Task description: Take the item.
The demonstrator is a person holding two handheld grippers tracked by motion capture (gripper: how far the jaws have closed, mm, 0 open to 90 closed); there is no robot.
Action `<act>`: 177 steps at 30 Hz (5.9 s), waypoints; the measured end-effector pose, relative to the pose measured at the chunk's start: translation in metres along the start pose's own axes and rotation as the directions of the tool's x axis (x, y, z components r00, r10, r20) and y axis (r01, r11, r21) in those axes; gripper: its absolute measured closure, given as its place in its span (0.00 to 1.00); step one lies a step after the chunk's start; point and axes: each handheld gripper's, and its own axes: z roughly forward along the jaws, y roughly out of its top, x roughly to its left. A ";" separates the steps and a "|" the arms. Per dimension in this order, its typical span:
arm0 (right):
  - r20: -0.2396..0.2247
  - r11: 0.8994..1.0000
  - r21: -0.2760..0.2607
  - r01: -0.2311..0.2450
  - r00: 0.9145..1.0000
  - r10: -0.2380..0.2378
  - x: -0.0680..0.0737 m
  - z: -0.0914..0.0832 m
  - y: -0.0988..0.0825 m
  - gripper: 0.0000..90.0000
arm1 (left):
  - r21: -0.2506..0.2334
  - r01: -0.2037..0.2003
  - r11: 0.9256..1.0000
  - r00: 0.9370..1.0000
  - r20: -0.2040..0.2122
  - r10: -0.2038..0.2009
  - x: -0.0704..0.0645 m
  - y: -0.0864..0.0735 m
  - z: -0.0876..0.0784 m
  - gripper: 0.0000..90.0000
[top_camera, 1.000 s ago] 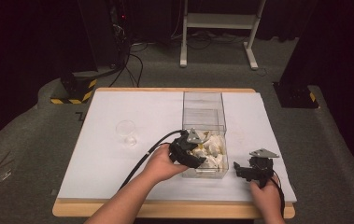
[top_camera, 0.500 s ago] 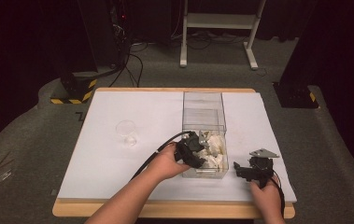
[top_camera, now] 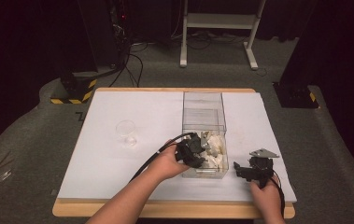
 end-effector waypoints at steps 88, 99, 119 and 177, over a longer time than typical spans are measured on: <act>-0.001 1.000 -0.001 0.000 1.000 0.000 0.000 0.000 0.000 0.10 | -0.593 0.299 0.747 0.953 0.151 -0.262 0.031 -0.066 -0.075 0.99; -0.001 1.000 -0.001 0.000 1.000 0.000 0.000 0.000 0.000 0.10 | -0.611 0.301 0.732 0.950 0.122 -0.289 0.039 -0.078 -0.086 0.99; -0.002 1.000 -0.001 0.000 1.000 0.000 0.000 0.000 0.000 0.10 | -0.625 0.319 0.713 0.928 0.054 -0.367 0.061 -0.117 -0.113 0.99; -0.001 1.000 -0.001 0.000 1.000 0.000 0.000 0.000 0.000 0.10 | -0.533 0.504 0.680 0.798 -0.013 -0.602 0.120 -0.224 -0.112 0.99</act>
